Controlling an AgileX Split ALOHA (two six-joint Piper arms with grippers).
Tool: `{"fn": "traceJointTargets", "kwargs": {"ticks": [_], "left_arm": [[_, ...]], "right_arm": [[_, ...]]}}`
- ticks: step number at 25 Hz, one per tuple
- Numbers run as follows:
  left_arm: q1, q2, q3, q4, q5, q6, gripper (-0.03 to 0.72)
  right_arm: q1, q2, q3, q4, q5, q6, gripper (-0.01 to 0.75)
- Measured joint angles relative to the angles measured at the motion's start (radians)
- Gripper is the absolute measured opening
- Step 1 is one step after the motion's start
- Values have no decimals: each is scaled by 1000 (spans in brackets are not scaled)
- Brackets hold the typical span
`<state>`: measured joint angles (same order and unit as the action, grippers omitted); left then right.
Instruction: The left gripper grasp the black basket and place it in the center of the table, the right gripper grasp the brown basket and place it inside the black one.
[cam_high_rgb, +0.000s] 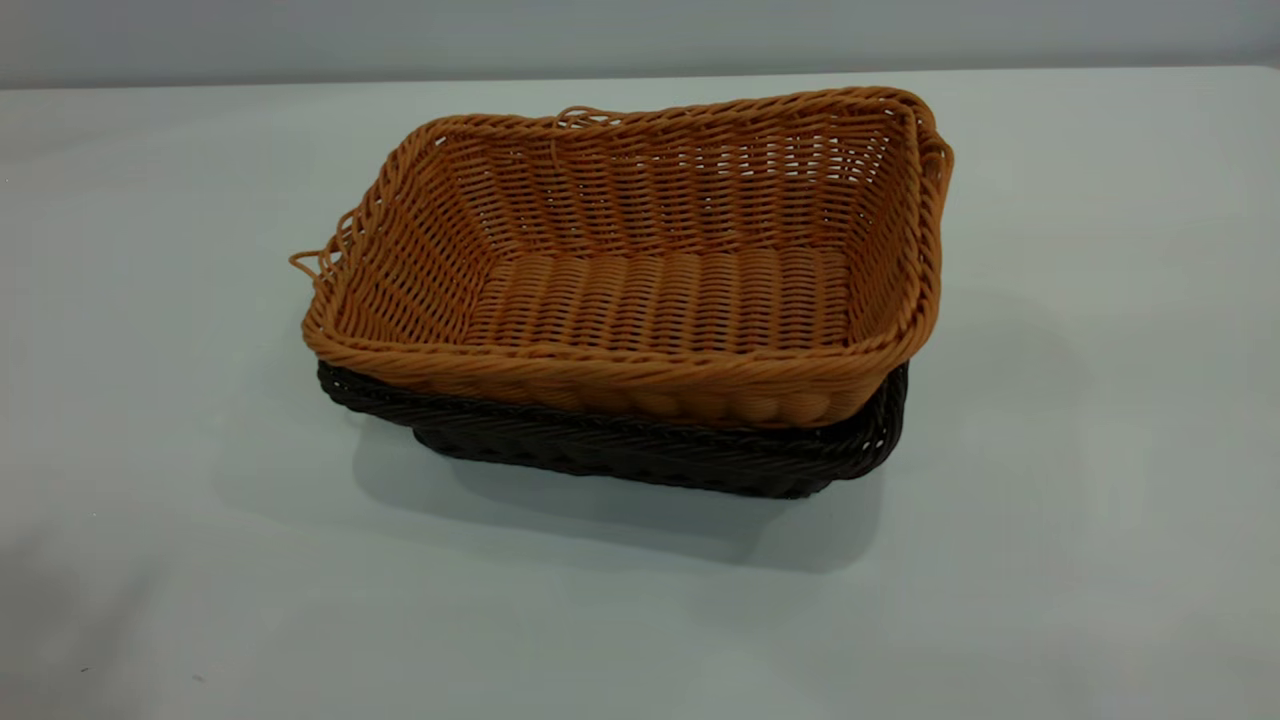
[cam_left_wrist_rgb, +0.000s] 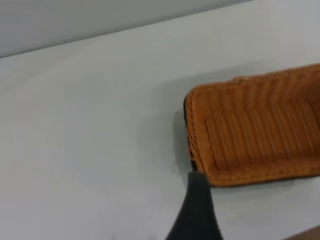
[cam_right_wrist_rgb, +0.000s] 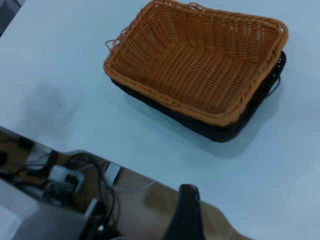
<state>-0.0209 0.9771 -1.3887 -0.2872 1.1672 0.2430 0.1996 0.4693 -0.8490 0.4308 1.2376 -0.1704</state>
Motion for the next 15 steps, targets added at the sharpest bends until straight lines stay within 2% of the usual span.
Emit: {"fn": "traceJointTargets", "kwargs": {"ticks": [11, 15], "left_arm": [[0, -538, 544, 48, 0, 0, 543], [0, -712, 685, 50, 0, 0, 543]], "right_arm": [[0, -342, 320, -127, -73, -53, 582], [0, -457, 364, -135, -89, -55, 582]]}}
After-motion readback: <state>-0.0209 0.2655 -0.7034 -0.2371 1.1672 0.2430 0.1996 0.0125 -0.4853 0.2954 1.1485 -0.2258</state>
